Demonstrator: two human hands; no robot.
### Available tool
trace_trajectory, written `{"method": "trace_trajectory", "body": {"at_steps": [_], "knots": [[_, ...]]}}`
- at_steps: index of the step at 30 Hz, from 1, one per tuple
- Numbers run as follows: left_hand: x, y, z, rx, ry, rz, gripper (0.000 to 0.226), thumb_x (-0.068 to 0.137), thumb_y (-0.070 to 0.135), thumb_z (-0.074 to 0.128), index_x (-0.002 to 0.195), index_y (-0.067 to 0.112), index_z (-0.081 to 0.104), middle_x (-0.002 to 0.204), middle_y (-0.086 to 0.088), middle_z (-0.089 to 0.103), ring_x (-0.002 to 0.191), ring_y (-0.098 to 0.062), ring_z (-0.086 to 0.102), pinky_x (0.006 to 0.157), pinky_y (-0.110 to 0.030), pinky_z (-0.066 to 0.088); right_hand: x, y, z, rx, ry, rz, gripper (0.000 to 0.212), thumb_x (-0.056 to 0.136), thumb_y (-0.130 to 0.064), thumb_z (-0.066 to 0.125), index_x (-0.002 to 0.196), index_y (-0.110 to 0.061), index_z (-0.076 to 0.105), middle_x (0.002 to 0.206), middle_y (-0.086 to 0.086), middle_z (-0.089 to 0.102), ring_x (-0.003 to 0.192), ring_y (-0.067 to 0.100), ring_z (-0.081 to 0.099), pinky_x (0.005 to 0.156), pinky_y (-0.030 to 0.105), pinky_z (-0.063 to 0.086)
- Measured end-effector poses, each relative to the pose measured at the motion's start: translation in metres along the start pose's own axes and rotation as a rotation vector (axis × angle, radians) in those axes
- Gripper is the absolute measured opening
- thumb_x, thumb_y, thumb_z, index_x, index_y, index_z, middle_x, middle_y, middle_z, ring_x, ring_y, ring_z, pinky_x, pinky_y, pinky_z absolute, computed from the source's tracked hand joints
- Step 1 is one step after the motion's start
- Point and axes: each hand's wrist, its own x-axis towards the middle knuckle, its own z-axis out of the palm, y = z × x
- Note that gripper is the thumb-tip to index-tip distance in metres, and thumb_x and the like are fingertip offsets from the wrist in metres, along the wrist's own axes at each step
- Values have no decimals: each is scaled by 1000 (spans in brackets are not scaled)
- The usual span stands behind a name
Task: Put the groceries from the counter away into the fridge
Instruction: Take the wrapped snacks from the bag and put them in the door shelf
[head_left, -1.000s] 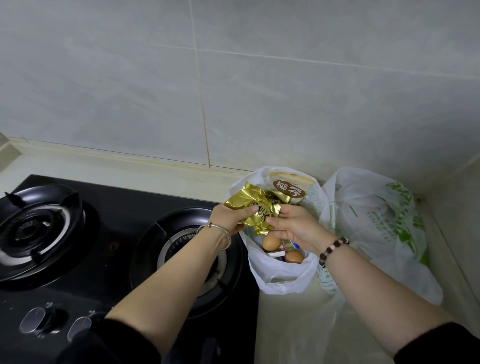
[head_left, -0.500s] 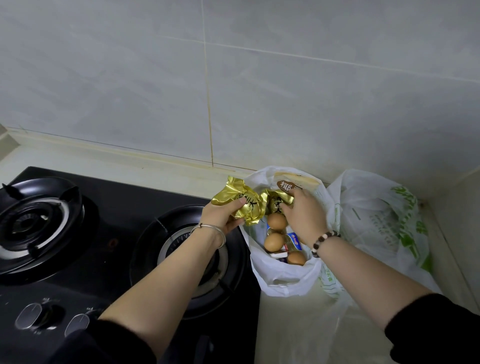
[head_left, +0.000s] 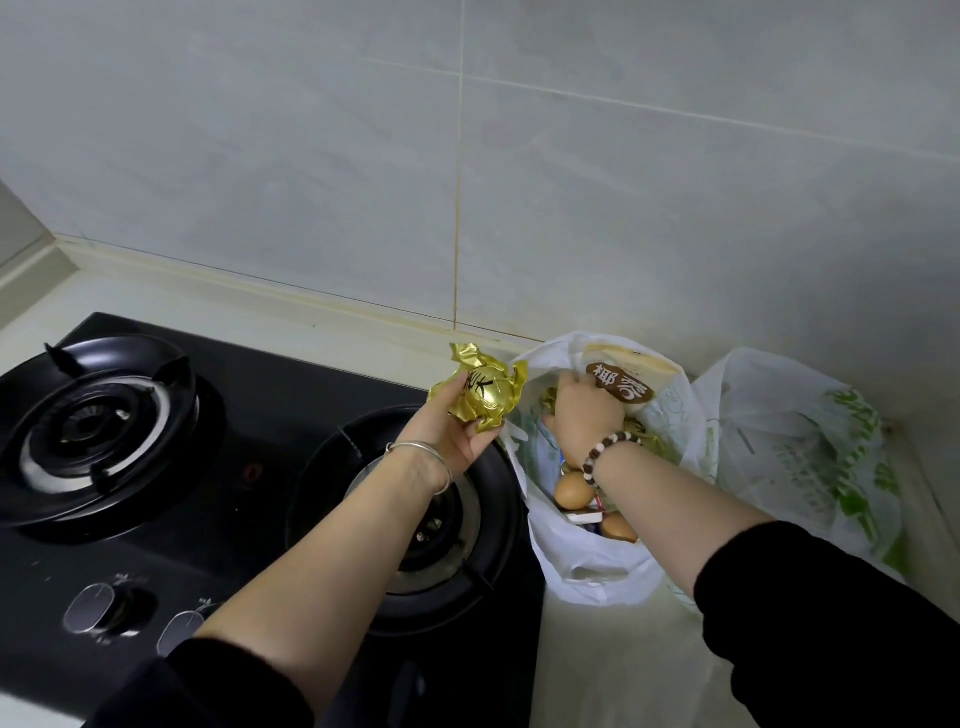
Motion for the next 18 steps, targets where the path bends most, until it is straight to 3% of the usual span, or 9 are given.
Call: {"method": "trace_trajectory", "body": {"at_steps": [2, 5, 9, 18], "knots": [[1, 2, -3, -3, -6, 5, 50, 90, 28, 60, 134, 8, 49, 126, -13, 61, 109, -27, 62, 76, -35, 59, 6, -3, 3, -61, 13, -16, 42, 91, -26, 54, 128, -9, 40, 117, 17, 51, 86, 29, 63, 53, 31, 42], [-1, 5, -5, 10, -28, 6, 46, 91, 25, 59, 132, 7, 50, 125, -14, 61, 106, -29, 63, 70, -35, 59, 7, -8, 7, -177, 1, -34, 40, 91, -14, 49, 129, -5, 39, 122, 21, 50, 90, 30, 63, 57, 31, 43], [-6, 5, -4, 61, -45, -4, 21, 89, 15, 59, 108, 9, 63, 101, -10, 72, 84, -23, 71, 72, -34, 59, 7, -10, 10, -202, -15, -43, 46, 89, -12, 52, 132, -6, 37, 124, 21, 49, 96, 33, 62, 64, 36, 50], [-15, 1, -2, 190, -28, 56, 36, 88, 11, 62, 123, 9, 57, 105, -8, 69, 83, -19, 70, 71, -30, 59, -8, 0, -8, -161, 59, -199, 47, 82, -4, 58, 127, -10, 45, 119, 11, 52, 104, 27, 57, 74, 35, 50]]}}
